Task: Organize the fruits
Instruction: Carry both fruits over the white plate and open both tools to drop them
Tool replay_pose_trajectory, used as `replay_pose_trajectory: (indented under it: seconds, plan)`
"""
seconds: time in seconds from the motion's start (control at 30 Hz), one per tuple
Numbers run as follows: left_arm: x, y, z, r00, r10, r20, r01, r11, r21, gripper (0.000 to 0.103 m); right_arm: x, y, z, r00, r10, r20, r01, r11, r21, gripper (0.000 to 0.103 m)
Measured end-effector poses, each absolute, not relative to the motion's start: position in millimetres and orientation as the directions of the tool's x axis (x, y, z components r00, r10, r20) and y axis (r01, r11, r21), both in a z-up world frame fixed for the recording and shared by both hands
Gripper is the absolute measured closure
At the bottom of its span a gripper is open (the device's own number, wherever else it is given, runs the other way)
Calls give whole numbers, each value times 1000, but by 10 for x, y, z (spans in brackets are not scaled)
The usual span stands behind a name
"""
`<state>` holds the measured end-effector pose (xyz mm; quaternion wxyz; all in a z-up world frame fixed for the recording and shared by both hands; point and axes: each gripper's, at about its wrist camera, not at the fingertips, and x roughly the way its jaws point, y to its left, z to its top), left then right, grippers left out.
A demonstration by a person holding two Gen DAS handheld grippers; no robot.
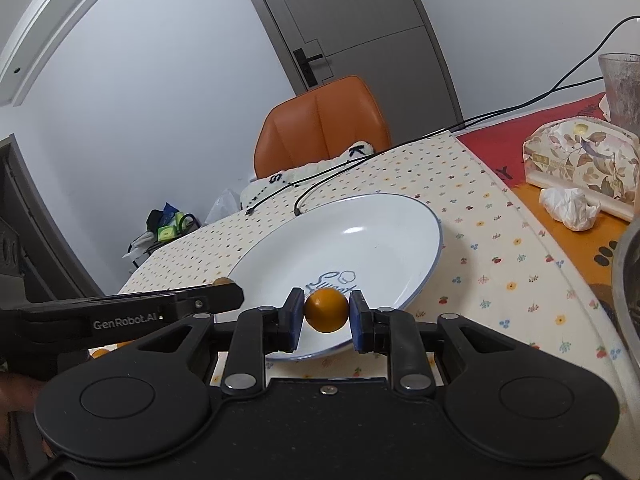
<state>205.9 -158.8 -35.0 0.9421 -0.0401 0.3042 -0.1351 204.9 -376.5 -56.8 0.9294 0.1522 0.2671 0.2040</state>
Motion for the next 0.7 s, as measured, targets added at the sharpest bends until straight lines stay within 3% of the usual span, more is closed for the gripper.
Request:
replay_pose_trajectory:
  seconds: [0.43, 0.7]
  plan:
    - [2249, -1763, -501, 737, -285, -613, 235, 958, -163, 78, 2119, -3843, -608, 782, 438, -444, -264, 877, 401, 75]
    - [2137, -1702, -405, 763, -247, -598, 211, 969, -131, 75, 2020, -3840, -567, 791, 426, -439, -252, 880, 402, 75]
